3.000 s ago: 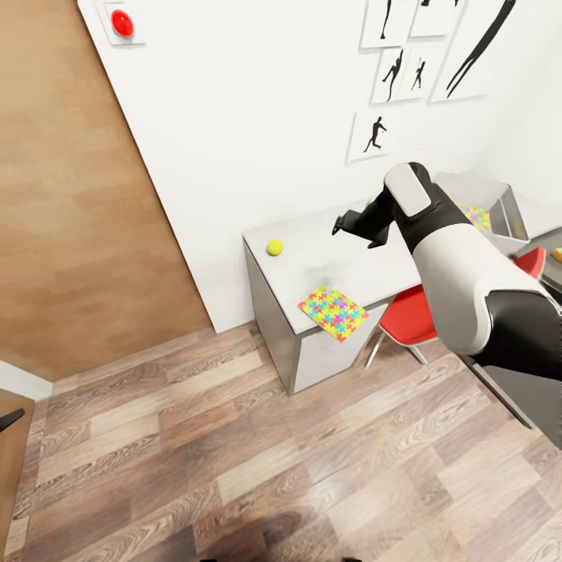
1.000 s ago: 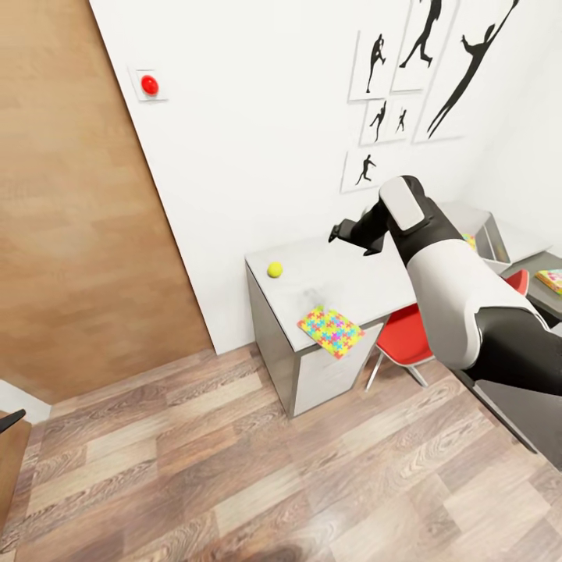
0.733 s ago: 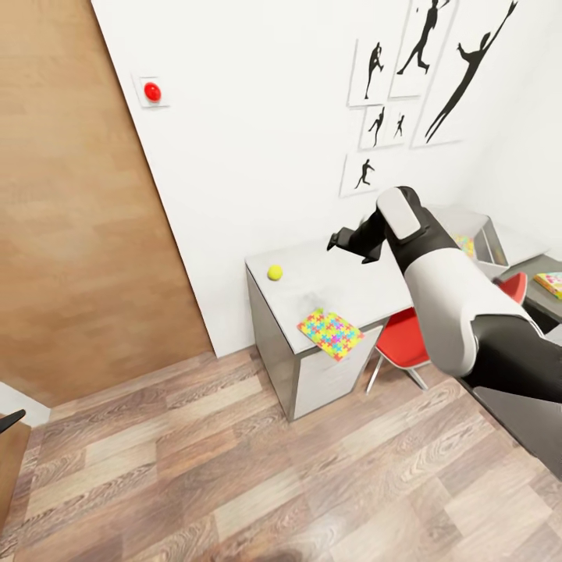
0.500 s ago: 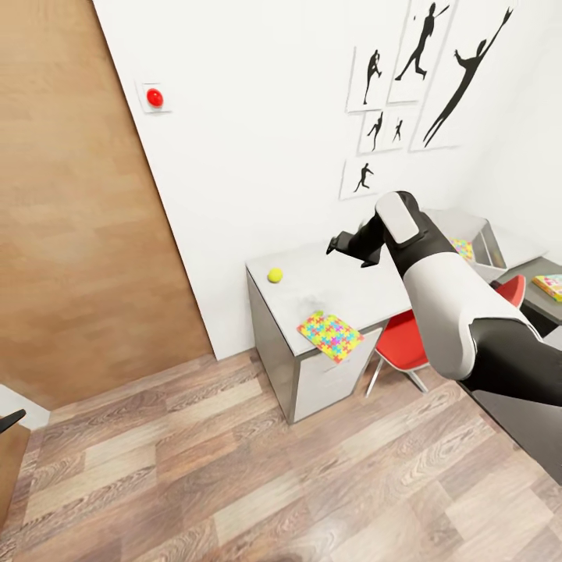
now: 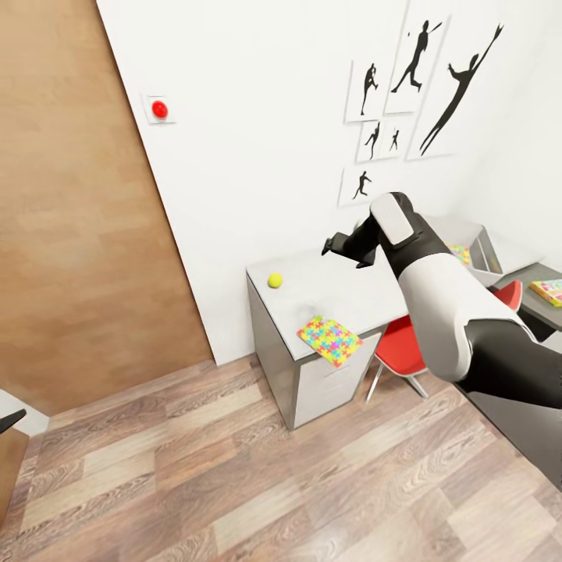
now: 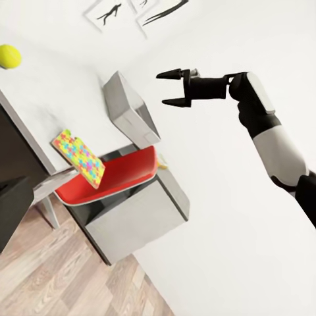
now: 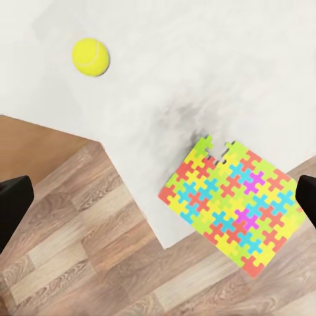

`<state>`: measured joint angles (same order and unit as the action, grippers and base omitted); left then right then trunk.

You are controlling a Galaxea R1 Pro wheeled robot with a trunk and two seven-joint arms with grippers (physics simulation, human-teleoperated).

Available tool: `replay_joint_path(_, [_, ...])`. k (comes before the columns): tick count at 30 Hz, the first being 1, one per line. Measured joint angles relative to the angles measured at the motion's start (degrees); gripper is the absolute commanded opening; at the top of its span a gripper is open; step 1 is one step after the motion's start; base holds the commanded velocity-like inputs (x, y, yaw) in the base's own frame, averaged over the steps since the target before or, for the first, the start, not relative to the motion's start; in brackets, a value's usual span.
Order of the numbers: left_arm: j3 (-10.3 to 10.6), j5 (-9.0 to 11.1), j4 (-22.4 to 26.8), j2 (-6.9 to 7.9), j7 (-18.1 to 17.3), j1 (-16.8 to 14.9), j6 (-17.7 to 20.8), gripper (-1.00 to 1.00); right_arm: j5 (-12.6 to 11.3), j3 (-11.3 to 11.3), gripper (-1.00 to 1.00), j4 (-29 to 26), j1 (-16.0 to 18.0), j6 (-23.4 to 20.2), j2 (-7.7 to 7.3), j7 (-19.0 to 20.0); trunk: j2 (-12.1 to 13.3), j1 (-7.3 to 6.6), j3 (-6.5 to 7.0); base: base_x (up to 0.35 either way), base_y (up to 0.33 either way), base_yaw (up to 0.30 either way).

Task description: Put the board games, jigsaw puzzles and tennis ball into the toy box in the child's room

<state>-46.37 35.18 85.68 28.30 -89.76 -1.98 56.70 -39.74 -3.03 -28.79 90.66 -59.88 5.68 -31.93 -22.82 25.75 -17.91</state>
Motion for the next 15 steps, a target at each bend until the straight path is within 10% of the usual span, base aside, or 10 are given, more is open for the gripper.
replay_joint_path(15, [1.7,-0.1,0.0,0.07,0.0,0.0,0.0,1.0,-0.2,0.0,1.0,-1.5,-4.9,0.0,3.07,-0.1,0.0,0.0,1.43,0.0,0.0,0.0])
